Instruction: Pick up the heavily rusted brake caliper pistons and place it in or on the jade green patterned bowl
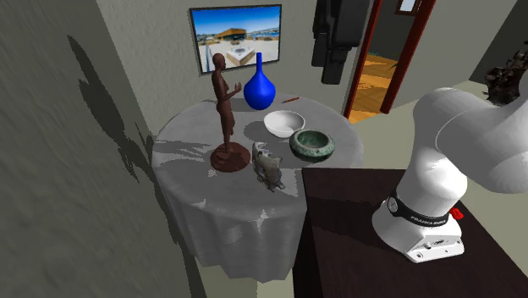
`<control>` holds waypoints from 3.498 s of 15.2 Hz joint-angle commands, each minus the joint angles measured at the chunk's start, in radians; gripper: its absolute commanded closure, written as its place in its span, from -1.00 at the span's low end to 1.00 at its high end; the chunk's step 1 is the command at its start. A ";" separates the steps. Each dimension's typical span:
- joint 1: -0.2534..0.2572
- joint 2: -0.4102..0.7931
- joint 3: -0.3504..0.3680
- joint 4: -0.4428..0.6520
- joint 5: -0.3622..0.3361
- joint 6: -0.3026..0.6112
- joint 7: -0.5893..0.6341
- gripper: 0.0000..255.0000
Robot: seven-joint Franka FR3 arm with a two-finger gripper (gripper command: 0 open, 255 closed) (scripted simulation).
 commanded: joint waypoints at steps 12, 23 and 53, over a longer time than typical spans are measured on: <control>-0.093 0.159 -0.123 -0.172 -0.043 0.293 -0.058 -1.00; -0.165 0.454 -0.258 -0.219 -0.035 0.593 -0.138 -1.00; -0.201 0.908 -0.351 -0.166 0.184 0.920 -0.338 1.00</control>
